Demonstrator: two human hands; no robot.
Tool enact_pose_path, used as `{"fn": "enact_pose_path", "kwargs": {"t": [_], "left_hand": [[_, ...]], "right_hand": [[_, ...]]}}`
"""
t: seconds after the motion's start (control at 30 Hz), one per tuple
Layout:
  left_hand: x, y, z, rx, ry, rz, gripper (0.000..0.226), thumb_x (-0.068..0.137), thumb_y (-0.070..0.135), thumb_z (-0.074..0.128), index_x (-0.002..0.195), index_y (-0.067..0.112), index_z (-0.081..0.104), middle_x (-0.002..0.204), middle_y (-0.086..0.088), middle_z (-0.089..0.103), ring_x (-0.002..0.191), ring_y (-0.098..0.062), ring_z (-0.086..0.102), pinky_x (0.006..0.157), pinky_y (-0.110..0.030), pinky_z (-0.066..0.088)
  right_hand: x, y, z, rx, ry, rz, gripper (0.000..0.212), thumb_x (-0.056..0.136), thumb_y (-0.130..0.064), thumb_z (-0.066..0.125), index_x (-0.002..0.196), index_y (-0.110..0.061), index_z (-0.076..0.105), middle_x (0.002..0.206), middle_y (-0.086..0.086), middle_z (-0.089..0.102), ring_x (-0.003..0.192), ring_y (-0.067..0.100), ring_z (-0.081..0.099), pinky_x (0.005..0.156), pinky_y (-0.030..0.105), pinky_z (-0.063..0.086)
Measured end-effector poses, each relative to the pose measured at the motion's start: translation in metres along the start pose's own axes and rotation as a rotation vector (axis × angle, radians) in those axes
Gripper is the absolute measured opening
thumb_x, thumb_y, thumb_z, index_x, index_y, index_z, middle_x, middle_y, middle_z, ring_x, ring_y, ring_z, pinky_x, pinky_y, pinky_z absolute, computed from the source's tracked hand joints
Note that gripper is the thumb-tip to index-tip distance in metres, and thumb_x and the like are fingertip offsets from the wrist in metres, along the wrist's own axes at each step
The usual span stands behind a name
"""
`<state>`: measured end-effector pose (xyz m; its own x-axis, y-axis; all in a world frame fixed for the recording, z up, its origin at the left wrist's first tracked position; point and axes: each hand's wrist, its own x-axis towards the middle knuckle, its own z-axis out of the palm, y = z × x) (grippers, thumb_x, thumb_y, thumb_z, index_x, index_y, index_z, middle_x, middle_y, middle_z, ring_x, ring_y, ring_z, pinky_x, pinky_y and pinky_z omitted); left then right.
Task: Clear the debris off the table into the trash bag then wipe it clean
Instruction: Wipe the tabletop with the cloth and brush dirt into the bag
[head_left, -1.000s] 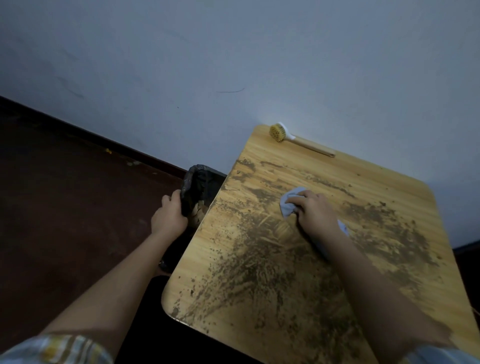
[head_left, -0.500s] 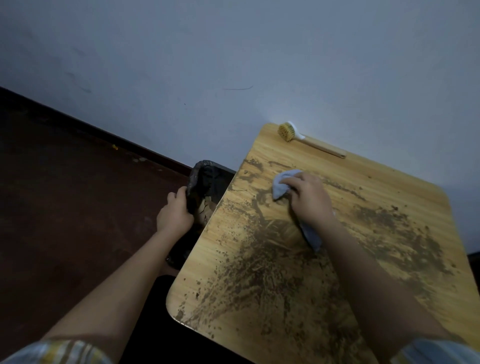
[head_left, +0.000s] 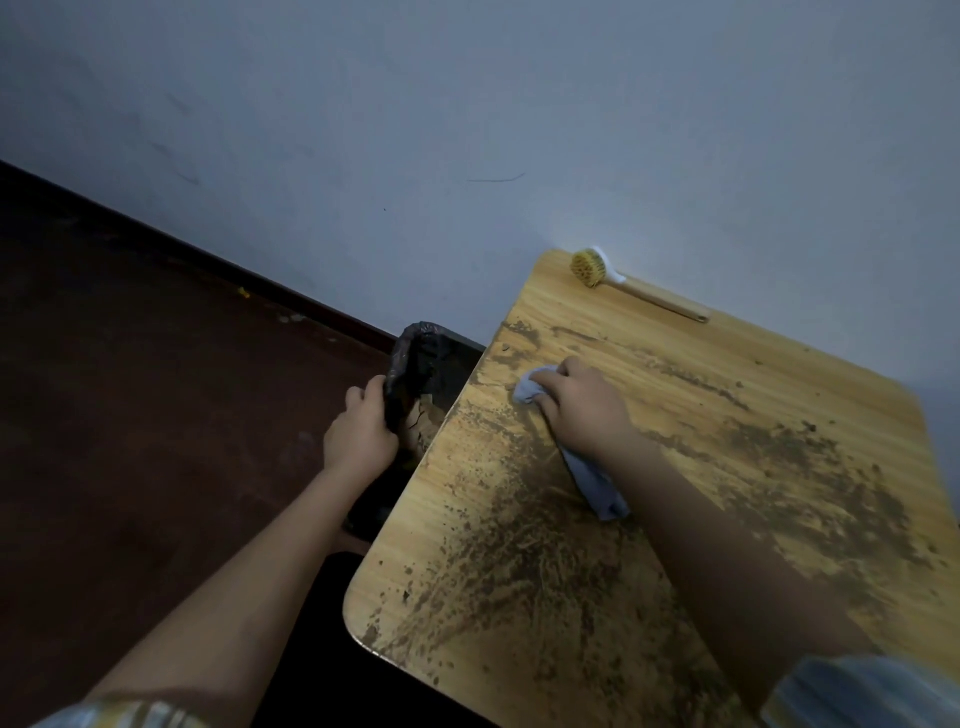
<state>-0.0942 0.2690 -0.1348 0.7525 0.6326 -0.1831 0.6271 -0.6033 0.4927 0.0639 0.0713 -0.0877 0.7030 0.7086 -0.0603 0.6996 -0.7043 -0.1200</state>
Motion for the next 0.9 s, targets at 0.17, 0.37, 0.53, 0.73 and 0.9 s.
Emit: {"fn": "enact_pose_path", "kwargs": {"t": [0.17,0.37,0.53,0.73,0.9], "left_hand": [[-0.002,0.002,0.001,-0.017,-0.006,-0.004,0.061,0.087,0.003,0.047,0.143,0.018,0.027,0.129,-0.016,0.039,0.097,-0.043,0.055,0.073,-0.041,0.04],[-0.002,0.004,0.002,-0.021,0.001,-0.011,0.062,0.086,0.003,0.048,0.143,0.017,0.027,0.13,-0.016,0.038,0.098,-0.043,0.055,0.076,-0.042,0.04],[0.003,0.007,0.005,-0.016,-0.001,-0.014,0.062,0.086,0.003,0.048,0.143,0.017,0.027,0.13,-0.016,0.038,0.098,-0.043,0.055,0.071,-0.038,0.036],[0.014,0.011,0.008,-0.006,0.003,-0.019,0.061,0.086,0.004,0.05,0.142,0.017,0.028,0.13,-0.016,0.038,0.098,-0.042,0.055,0.07,-0.038,0.036],[0.03,0.018,0.012,-0.007,0.005,-0.018,0.063,0.086,0.004,0.051,0.143,0.018,0.027,0.13,-0.015,0.037,0.099,-0.041,0.055,0.07,-0.037,0.035]], "right_hand": [[-0.007,-0.003,-0.006,0.035,0.022,-0.161,0.031,0.1,-0.029,0.046,0.129,-0.022,0.058,0.113,0.007,0.049,0.1,0.027,0.048,0.068,0.031,0.032],[-0.003,0.025,-0.013,0.004,0.044,0.174,0.032,0.102,-0.028,0.043,0.131,-0.021,0.056,0.118,0.013,0.047,0.104,0.034,0.047,0.074,0.033,0.034],[-0.005,0.013,-0.003,-0.004,-0.04,0.022,0.033,0.102,-0.028,0.042,0.131,-0.023,0.056,0.117,0.01,0.049,0.105,0.031,0.047,0.072,0.031,0.034],[0.003,0.02,-0.018,0.097,-0.024,-0.086,0.033,0.1,-0.027,0.047,0.131,-0.023,0.058,0.109,0.009,0.051,0.101,0.03,0.049,0.074,0.036,0.04],[0.026,0.052,-0.029,0.165,0.131,0.125,0.033,0.099,-0.027,0.049,0.13,-0.023,0.059,0.113,0.012,0.054,0.104,0.034,0.051,0.071,0.031,0.034]]}}
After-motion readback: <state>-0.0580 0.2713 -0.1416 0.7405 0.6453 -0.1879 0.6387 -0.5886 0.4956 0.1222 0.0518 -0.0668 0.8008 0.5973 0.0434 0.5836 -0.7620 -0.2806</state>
